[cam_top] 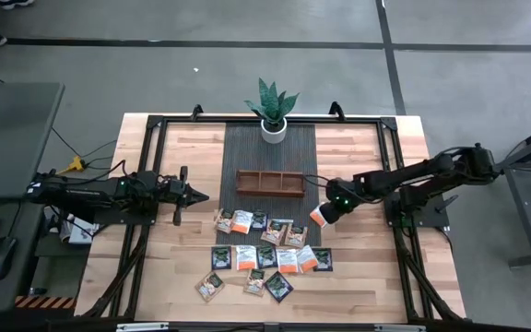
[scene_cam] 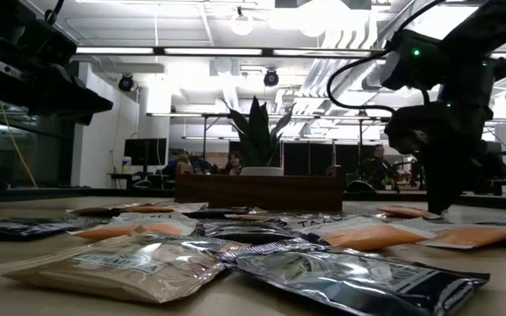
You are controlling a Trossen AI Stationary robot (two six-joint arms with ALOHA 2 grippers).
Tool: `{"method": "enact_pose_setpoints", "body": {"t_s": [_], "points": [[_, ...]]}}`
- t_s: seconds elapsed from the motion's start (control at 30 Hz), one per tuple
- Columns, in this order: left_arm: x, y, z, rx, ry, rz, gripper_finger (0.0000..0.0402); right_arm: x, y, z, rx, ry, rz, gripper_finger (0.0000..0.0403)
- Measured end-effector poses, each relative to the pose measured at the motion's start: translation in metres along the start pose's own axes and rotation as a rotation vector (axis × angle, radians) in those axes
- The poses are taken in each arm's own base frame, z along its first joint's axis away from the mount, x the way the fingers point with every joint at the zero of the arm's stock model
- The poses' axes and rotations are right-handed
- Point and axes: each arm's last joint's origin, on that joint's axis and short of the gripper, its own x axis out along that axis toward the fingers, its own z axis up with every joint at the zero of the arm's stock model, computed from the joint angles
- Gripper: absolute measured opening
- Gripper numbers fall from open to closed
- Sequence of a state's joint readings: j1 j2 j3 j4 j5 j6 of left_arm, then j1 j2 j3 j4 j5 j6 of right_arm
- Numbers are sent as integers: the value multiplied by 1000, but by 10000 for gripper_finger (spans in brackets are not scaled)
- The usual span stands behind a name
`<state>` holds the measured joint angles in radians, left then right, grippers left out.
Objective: Pick & Place Tea
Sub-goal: Put the white tea bag into the right section of the wooden organizer
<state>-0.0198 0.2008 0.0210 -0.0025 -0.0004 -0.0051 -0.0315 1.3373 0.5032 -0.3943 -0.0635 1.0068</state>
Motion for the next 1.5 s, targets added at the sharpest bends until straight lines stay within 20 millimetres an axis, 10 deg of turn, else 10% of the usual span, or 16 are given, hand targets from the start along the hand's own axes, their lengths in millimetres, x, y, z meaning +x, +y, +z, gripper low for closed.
{"method": "enact_pose_setpoints", "body": {"t_s": [1.5], "points": [[0,0,0,0,0,0,1,-88,97,54,-726,-208,-484,0]]}}
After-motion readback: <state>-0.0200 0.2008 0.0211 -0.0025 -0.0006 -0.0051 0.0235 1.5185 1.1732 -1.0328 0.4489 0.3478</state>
